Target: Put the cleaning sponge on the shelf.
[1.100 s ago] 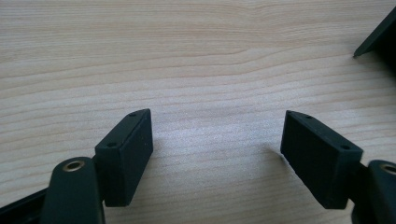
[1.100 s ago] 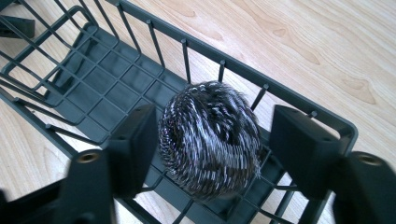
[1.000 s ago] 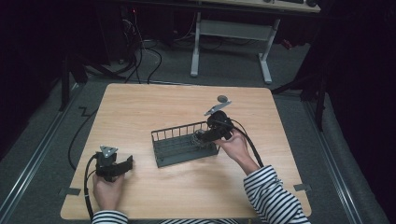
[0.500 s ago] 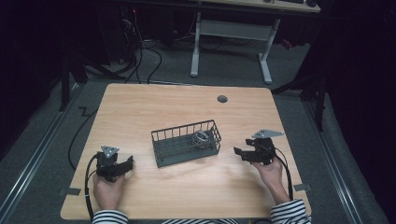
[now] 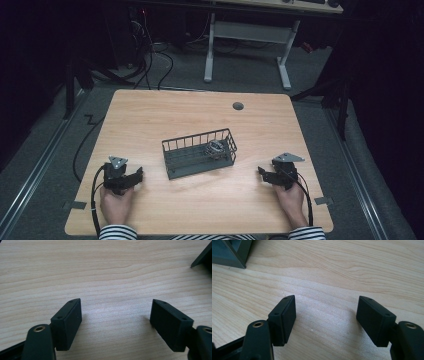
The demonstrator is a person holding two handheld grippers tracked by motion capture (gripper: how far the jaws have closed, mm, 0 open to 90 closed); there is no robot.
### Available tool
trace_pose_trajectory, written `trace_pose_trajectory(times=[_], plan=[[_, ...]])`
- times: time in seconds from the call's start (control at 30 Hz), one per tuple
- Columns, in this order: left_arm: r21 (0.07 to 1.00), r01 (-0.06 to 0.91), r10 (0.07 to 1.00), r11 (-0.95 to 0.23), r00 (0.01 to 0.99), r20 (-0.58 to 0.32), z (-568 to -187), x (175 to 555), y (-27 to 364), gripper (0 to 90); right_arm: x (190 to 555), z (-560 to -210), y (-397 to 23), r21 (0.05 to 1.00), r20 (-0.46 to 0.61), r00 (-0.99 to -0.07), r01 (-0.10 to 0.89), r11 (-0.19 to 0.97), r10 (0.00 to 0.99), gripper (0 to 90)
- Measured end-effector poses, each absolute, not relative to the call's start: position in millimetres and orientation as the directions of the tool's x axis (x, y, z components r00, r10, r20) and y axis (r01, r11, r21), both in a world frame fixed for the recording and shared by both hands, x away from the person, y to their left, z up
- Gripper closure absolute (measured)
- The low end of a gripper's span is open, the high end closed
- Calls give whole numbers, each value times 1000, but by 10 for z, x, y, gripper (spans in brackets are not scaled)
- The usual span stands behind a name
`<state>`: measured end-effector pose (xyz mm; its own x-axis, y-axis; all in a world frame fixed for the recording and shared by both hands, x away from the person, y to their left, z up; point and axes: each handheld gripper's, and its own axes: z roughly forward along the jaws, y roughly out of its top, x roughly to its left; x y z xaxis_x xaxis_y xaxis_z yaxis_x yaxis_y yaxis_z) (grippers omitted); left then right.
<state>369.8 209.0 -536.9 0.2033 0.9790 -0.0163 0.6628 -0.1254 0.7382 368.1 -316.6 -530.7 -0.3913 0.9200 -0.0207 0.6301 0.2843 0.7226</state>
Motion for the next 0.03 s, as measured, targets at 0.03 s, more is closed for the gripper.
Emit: trace_pose_trajectory(times=[0.03], plan=[[738, 663, 979, -125, 203, -16, -5370, 3698, 2090, 260, 3681, -5307, -3167, 723, -21, -391, 630, 284, 920, 324]])
